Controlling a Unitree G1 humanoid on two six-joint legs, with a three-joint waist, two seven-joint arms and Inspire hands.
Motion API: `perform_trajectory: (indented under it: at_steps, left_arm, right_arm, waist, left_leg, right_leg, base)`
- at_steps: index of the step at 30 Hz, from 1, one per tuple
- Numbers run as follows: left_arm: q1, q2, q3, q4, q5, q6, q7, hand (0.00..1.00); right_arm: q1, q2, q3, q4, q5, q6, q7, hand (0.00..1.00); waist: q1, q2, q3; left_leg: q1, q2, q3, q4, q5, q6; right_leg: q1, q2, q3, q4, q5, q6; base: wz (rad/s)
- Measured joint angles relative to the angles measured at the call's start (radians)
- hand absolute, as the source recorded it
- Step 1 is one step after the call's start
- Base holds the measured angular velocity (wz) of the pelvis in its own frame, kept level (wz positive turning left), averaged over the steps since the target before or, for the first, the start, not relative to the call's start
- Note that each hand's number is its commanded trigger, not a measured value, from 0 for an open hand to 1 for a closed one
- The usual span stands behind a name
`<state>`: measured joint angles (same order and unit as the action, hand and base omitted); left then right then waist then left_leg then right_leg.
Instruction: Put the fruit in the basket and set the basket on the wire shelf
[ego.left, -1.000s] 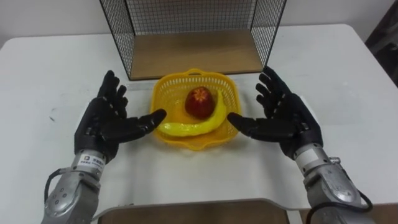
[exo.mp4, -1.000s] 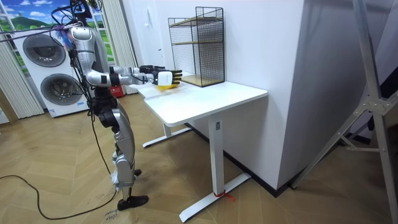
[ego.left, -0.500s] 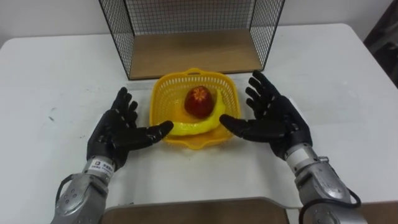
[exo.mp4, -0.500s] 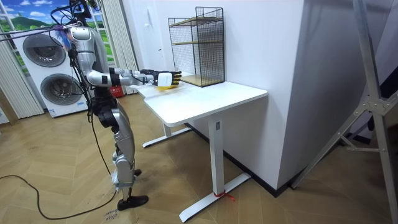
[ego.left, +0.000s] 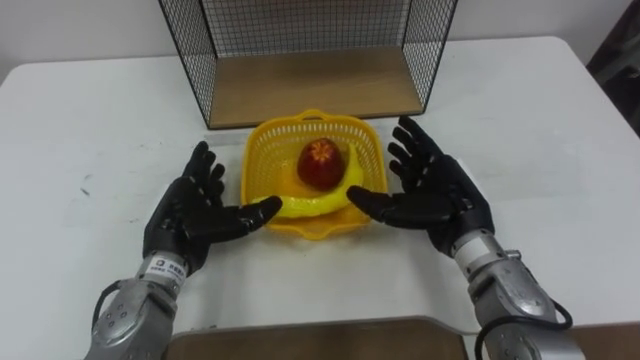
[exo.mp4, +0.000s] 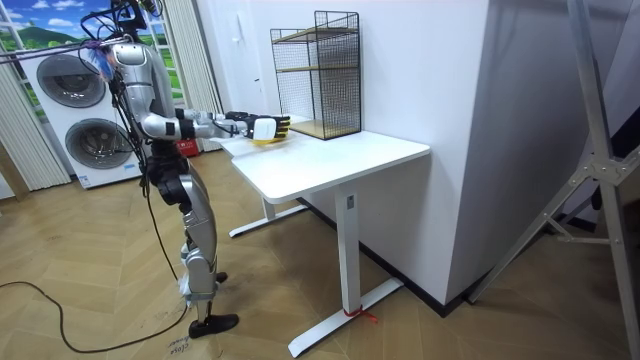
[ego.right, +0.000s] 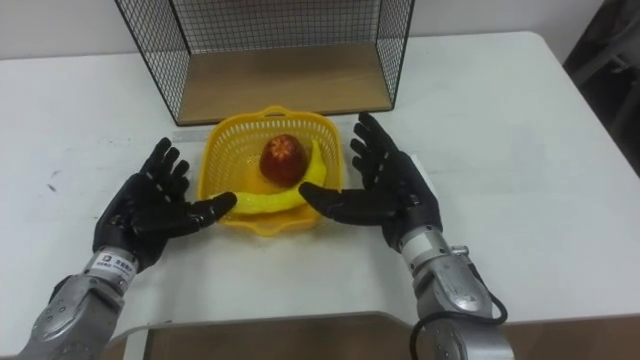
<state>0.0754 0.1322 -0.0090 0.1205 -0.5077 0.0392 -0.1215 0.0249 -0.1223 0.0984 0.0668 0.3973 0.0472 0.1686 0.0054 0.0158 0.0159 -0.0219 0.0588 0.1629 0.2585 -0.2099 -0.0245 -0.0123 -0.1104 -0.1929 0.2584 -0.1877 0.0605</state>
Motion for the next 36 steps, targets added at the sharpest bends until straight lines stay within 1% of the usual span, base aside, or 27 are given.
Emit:
perform_trajectory:
  at_steps: [8,17,21,26,33,36]
  left_arm:
    - [-0.003,-0.002,-0.009,-0.001,0.0,-0.003,0.0,0.0]
    - [-0.016,-0.004,-0.073,-0.001,0.0,-0.002,-0.001,0.0]
    - [-0.016,-0.007,-0.084,-0.001,0.0,-0.002,-0.001,0.0]
    - [-0.016,-0.004,-0.091,-0.001,0.0,-0.002,-0.001,0.0]
    - [-0.016,-0.005,-0.093,-0.001,0.0,-0.002,-0.001,0.0]
    - [-0.016,-0.01,-0.093,-0.001,0.0,-0.002,-0.001,0.0]
  right_arm:
    - [0.0,0.001,0.008,0.008,0.005,0.0,0.037,0.0]
    - [0.0,0.001,0.04,0.039,0.035,0.0,0.077,0.0]
    - [0.0,0.011,0.047,0.039,0.034,0.0,0.078,0.0]
    - [0.0,0.012,0.056,0.039,0.034,-0.002,0.076,0.0]
    - [0.0,0.013,0.057,0.039,0.034,-0.002,0.075,0.0]
    - [0.0,0.014,0.058,0.04,0.034,-0.002,0.075,0.0]
  waist:
    - [-0.001,-0.003,0.0004]
    - [-0.003,-0.004,0.0007]
    - [-0.001,-0.003,0.0]
    - [-0.002,0.006,-0.0018]
    - [-0.003,0.008,-0.0016]
    - [-0.003,0.008,-0.0015]
  left_leg:
    - [-0.002,0.0,-0.002,0.003,0.0,0.0]
    - [-0.005,0.001,-0.002,0.009,0.0,0.0]
    - [-0.007,0.003,-0.002,0.009,0.0,0.0]
    - [-0.009,0.004,-0.002,0.009,0.0,0.0]
    - [-0.008,0.004,0.0,0.009,0.0,0.0]
    - [-0.007,0.004,0.0,0.009,0.0,0.0]
  right_leg:
    - [0.0,0.0,-0.001,0.001,0.0,0.0]
    - [0.0,0.0,-0.002,0.004,0.0,-0.001]
    - [-0.001,0.002,-0.002,0.004,0.001,-0.002]
    - [-0.001,0.004,-0.002,0.0,0.003,-0.003]
    - [-0.001,0.003,-0.001,0.0,0.003,-0.003]
    - [-0.001,0.003,-0.002,0.0,0.003,-0.003]
  base:
    - [0.0]
    - [0.0]
    - [0.0]
    - [0.0]
    - [0.0]
    - [0.0]
